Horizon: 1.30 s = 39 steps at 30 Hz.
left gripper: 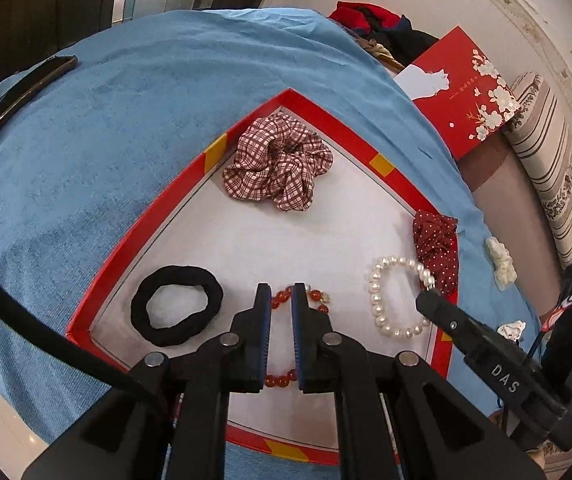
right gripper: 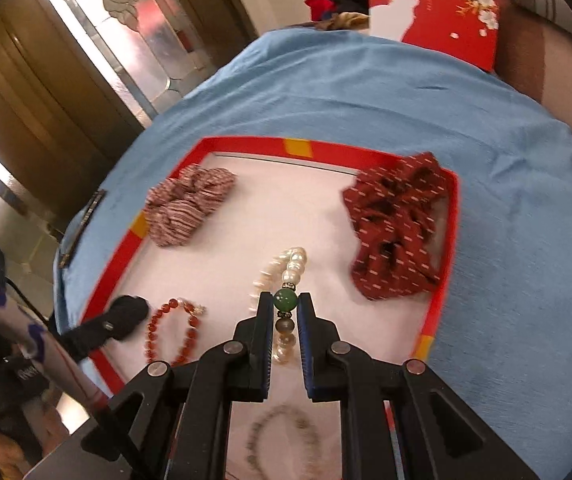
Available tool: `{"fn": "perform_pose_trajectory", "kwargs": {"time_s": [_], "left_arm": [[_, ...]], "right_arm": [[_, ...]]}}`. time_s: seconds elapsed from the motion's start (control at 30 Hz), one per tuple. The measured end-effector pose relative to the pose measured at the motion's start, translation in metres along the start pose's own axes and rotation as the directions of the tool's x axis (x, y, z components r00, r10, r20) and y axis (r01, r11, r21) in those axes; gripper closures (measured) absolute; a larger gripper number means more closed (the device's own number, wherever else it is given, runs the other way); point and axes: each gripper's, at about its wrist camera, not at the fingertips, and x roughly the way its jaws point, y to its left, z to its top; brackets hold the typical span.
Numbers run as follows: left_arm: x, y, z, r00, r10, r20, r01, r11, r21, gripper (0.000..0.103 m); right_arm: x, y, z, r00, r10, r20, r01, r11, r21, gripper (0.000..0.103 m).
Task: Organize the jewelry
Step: 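Carry the bracelet and necklace into the red tray and open both tools, then move both tools back to the remaining items on the blue cover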
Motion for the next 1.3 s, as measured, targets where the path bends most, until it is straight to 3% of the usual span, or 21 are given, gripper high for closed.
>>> {"fn": "perform_pose_trajectory", "kwargs": {"time_s": [0.07,0.13,0.2,0.23,0.3,0.47,0.8,1.03,1.17,1.3], "left_arm": [[-0.001,-0.004,-0.001,1.0,0.02,0.013,-0.021,1.0,0.016,0.095],[-0.004,-0.008,-0.001,0.999,0.042,0.032,-0.043,0.999,0.032,0.095],[-0.008,-0.01,-0.001,0.997,0.05,0.056,-0.052,0.998,0.038,0.09],[-0.01,-0.011,-0.001,0.996,0.051,0.068,-0.054,0.998,0.038,0.082],[-0.015,-0.011,0.0,0.994,0.055,0.098,-0.058,0.998,0.031,0.072],[-0.024,-0.016,-0.002,0.983,0.105,0.153,-0.113,0.993,0.04,0.071],[-0.027,-0.028,-0.01,0.978,0.113,0.175,-0.125,0.99,0.06,0.07],[-0.016,-0.095,-0.044,0.98,0.084,0.181,-0.125,0.964,0.234,0.069],[-0.006,-0.153,-0.078,0.991,0.014,0.13,-0.064,0.922,0.381,0.066],[0.0,-0.205,-0.104,0.997,-0.04,0.061,0.007,0.885,0.466,0.062]], "right_arm": [[-0.001,-0.001,-0.001,1.0,-0.011,-0.002,0.011,1.0,-0.005,0.089],[-0.004,-0.001,-0.002,1.0,-0.023,0.002,0.023,1.0,-0.015,0.081],[-0.012,-0.001,-0.003,0.999,-0.034,0.022,0.035,0.999,-0.025,0.059],[-0.017,0.0,-0.004,0.999,-0.04,0.037,0.041,0.999,-0.034,0.057],[-0.029,0.002,-0.006,0.997,-0.046,0.06,0.05,0.997,-0.057,0.056],[-0.062,-0.008,-0.016,0.991,-0.079,0.111,0.088,0.993,-0.079,0.052],[-0.127,-0.067,-0.06,0.978,-0.129,0.163,0.127,0.992,0.022,0.052],[-0.168,-0.125,-0.098,0.96,-0.221,0.175,0.199,0.971,0.132,0.052],[-0.186,-0.158,-0.118,0.949,-0.265,0.17,0.227,0.95,0.215,0.051],[-0.202,-0.186,-0.133,0.936,-0.315,0.155,0.263,0.922,0.285,0.051]]}}
